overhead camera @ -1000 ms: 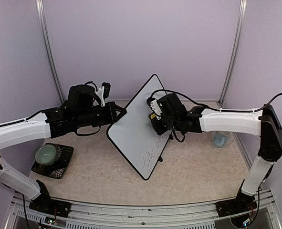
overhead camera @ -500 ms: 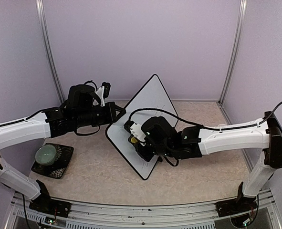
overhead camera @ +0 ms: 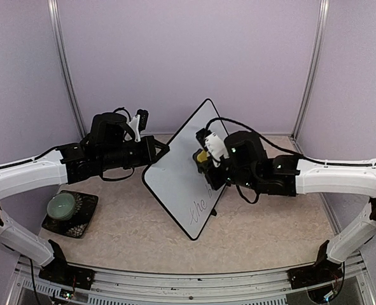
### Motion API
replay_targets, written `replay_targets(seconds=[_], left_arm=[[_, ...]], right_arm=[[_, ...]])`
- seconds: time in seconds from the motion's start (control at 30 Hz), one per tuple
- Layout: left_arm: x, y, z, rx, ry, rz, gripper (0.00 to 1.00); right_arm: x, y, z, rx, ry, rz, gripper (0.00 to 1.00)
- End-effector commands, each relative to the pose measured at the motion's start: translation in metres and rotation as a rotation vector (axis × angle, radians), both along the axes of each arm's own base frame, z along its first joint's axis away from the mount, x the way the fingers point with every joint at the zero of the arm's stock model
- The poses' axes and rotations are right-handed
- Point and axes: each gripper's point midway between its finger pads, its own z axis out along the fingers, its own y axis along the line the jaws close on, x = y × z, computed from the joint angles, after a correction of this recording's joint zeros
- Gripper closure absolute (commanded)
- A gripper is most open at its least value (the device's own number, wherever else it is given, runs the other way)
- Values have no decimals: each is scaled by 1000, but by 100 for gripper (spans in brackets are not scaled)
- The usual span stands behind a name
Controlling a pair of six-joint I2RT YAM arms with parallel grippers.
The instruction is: Erase the whiteboard
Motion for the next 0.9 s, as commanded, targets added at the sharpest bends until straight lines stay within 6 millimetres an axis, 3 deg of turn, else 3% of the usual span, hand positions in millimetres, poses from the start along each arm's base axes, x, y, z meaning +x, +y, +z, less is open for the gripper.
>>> replay_targets(seconds=[0.0, 0.13, 0.23, 0.43, 0.57, 0.7, 0.87], left_arm=[[-13, -7, -1, -5, 29, -51, 100], [-13, -7, 1, -6, 27, -51, 100], [-14, -8, 3, -7, 27, -53, 100], [-23, -13, 10, -11, 35, -79, 100], [-30, -14, 17, -20, 38, -94, 100], [-32, -12, 16, -14, 43, -93, 100], [-30, -13, 12, -8, 46, -93, 100]], right_arm=[[64, -71, 38, 110, -6, -292, 100], [92, -102, 38, 95, -22, -408, 100], [109, -109, 27, 60, -11, -449, 100], [137, -110, -3, -26, 9, -485, 100], [151, -110, -12, -57, 11, -496, 100], [157, -106, -6, -41, 7, -483, 100], [149, -88, 15, 46, 4, -376, 100]])
